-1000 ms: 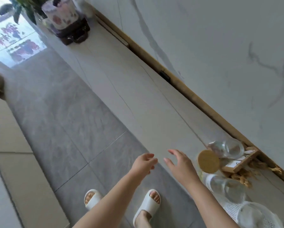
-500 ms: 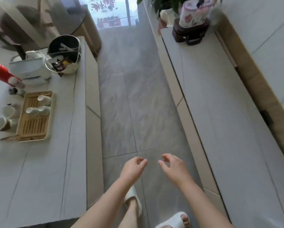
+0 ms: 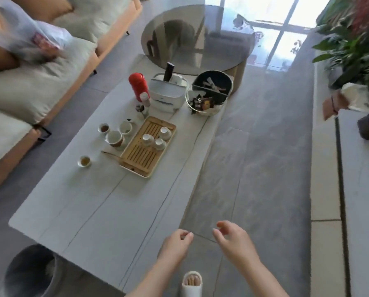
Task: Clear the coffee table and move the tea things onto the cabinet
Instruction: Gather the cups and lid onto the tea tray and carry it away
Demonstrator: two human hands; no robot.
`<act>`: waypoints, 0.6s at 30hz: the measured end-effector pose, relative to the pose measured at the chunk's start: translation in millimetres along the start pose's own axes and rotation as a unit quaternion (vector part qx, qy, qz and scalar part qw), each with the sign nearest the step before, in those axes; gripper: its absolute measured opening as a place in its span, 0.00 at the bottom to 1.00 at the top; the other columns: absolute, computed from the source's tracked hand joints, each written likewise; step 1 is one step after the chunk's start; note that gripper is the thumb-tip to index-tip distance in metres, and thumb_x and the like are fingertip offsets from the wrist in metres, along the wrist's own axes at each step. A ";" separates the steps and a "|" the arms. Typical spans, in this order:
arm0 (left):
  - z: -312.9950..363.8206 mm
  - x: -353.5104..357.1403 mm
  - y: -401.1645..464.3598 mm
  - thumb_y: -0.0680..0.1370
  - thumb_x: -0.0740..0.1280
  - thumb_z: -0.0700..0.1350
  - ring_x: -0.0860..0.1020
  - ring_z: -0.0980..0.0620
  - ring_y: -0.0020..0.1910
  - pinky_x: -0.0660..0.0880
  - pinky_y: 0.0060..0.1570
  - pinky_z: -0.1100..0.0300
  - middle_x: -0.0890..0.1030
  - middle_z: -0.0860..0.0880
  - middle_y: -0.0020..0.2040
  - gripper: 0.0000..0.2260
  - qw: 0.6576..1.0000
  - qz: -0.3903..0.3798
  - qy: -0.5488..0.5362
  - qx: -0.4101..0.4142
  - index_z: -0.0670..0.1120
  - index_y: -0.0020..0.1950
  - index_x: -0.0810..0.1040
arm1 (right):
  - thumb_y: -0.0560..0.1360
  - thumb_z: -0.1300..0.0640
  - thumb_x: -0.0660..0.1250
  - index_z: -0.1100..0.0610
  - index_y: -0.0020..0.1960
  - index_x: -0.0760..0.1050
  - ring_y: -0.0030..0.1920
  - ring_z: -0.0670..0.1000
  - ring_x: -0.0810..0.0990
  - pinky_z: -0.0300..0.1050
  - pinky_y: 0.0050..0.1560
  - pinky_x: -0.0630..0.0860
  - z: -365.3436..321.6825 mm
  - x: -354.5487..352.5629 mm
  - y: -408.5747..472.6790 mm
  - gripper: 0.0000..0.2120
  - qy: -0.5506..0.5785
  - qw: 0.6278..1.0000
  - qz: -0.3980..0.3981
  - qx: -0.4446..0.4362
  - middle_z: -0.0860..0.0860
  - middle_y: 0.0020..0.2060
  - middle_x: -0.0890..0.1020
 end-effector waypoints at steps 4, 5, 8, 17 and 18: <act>-15.1 -35.0 12.7 0.77 0.61 0.54 0.79 0.49 0.57 0.74 0.55 0.59 0.83 0.49 0.56 0.16 0.998 0.038 -0.049 -0.026 0.49 0.59 0.79 | 0.76 0.47 0.62 0.51 0.59 0.75 0.55 0.46 0.76 0.40 0.55 0.70 -47.8 21.4 33.3 0.15 -0.037 0.997 -0.039 -0.051 0.46 0.50 0.79; -18.5 -42.2 14.3 0.78 0.61 0.54 0.79 0.49 0.57 0.74 0.54 0.59 0.83 0.48 0.56 0.16 0.997 0.048 -0.057 -0.034 0.48 0.58 0.79 | 0.76 0.47 0.62 0.51 0.59 0.75 0.56 0.46 0.76 0.39 0.55 0.70 -56.7 26.8 40.8 0.15 -0.047 0.996 -0.049 -0.059 0.47 0.51 0.79; -29.5 -62.5 16.6 0.78 0.59 0.53 0.79 0.47 0.57 0.73 0.51 0.60 0.82 0.45 0.55 0.16 0.991 0.081 -0.083 -0.068 0.45 0.56 0.79 | 0.76 0.47 0.61 0.52 0.58 0.75 0.55 0.48 0.77 0.40 0.52 0.69 -76.4 44.0 62.4 0.14 -0.080 0.990 -0.087 -0.079 0.49 0.51 0.79; -23.1 -84.8 41.5 0.79 0.60 0.52 0.79 0.46 0.56 0.73 0.51 0.60 0.83 0.45 0.55 0.14 0.958 0.137 -0.214 -0.135 0.47 0.56 0.79 | 0.77 0.46 0.57 0.51 0.58 0.74 0.49 0.49 0.75 0.40 0.44 0.68 -119.8 59.8 126.9 0.14 -0.178 0.961 -0.166 -0.131 0.48 0.49 0.77; -19.4 -88.3 48.1 0.79 0.61 0.52 0.79 0.46 0.55 0.73 0.52 0.59 0.83 0.45 0.55 0.13 0.953 0.142 -0.232 -0.134 0.47 0.56 0.79 | 0.78 0.46 0.57 0.51 0.60 0.73 0.51 0.49 0.75 0.39 0.44 0.66 -128.1 60.2 135.1 0.16 -0.185 0.957 -0.168 -0.145 0.49 0.51 0.78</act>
Point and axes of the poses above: each hand's wrist, its own y-axis towards the middle knuckle, its own x-axis out of the palm, z = x × y, the point moved 10 cm from there along y, towards the middle knuckle
